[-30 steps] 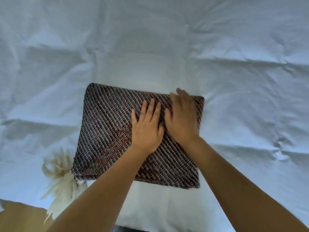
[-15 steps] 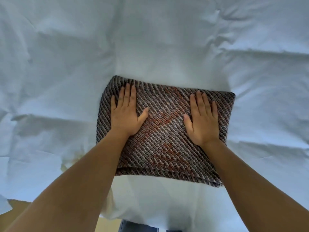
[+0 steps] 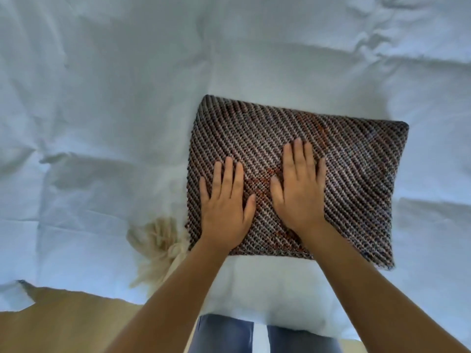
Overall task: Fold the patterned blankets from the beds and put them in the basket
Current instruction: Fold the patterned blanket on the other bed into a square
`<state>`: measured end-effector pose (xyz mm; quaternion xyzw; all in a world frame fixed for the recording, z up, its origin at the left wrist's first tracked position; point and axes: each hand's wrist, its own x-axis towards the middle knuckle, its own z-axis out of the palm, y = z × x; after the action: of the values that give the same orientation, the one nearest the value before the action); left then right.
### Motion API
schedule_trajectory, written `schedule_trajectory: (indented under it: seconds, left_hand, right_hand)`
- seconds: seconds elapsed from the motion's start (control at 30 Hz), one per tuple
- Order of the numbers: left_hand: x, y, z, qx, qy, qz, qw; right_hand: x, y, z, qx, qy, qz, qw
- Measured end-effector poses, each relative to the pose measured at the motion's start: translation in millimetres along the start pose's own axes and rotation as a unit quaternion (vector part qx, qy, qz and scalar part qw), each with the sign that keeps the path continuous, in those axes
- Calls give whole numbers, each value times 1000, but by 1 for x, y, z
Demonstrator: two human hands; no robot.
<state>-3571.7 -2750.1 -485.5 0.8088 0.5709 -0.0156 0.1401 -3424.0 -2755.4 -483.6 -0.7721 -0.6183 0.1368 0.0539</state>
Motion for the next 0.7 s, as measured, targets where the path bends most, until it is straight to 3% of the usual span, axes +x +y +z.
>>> schedule_trajectory:
  seconds: [0.17, 0.33, 0.43, 0.53, 0.63, 0.7]
  left_hand:
    - [-6, -27, 11, -4, -22, 5, 1000]
    - [-5, -31, 12, -41, -47, -7, 998]
    - [-2, -40, 7, -82, -48, -92, 991]
    - [14, -56, -8, -199, -67, -172, 963]
    - [30, -61, -26, -322, -49, -165, 931]
    - [36, -57, -32, -392, -99, -206, 891]
  right_hand:
    - [-19, 2, 15, -53, -21, -55, 997]
    - [-29, 34, 14, -42, -15, 7, 999]
    - [-31, 43, 9, -34, -12, 41, 998]
    - [-30, 53, 2, -9, -4, 61, 998]
    - [-34, 63, -3, 16, 11, 157, 987]
    - [-38, 67, -6, 25, 24, 235, 971]
